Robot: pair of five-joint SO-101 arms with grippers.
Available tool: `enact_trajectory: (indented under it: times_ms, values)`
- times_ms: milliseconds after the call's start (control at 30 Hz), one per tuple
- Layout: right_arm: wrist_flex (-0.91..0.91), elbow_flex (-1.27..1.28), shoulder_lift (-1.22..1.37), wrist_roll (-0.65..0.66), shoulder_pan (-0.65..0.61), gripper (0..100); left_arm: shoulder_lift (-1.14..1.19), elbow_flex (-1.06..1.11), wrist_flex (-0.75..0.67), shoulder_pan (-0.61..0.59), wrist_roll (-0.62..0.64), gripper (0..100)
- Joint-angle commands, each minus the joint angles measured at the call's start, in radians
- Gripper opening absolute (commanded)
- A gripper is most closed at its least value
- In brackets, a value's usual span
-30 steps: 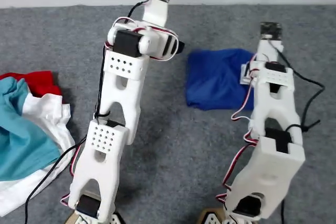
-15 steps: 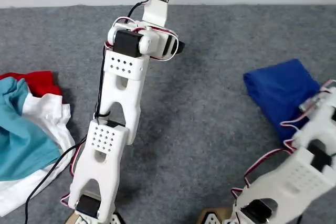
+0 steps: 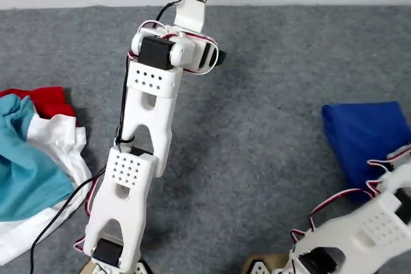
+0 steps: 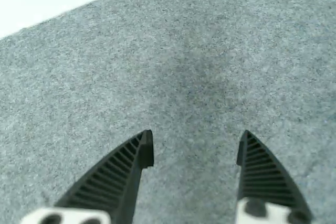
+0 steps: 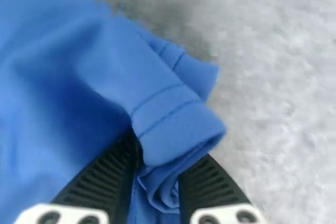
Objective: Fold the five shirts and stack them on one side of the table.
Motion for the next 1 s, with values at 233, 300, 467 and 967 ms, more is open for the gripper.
enact_trajectory:
  times_ms: [233,300,467,967]
  values:
    - [0.166,-0.13,-0.022,0.06,0.002,21.8,-0.066,-0.007,0.021,-0.002,0.006,26]
    - [0.236,-0.192,-0.025,0.095,-0.016,27.2,-0.066,-0.007,0.021,-0.002,0.006,26]
    - [0.447,-0.399,-0.084,0.103,-0.028,28.1,-0.066,-0.007,0.021,-0.002,0.006,26]
    - [0.286,-0.471,0.136,0.112,-0.019,28.1,-0.066,-0.007,0.021,-0.002,0.006,26]
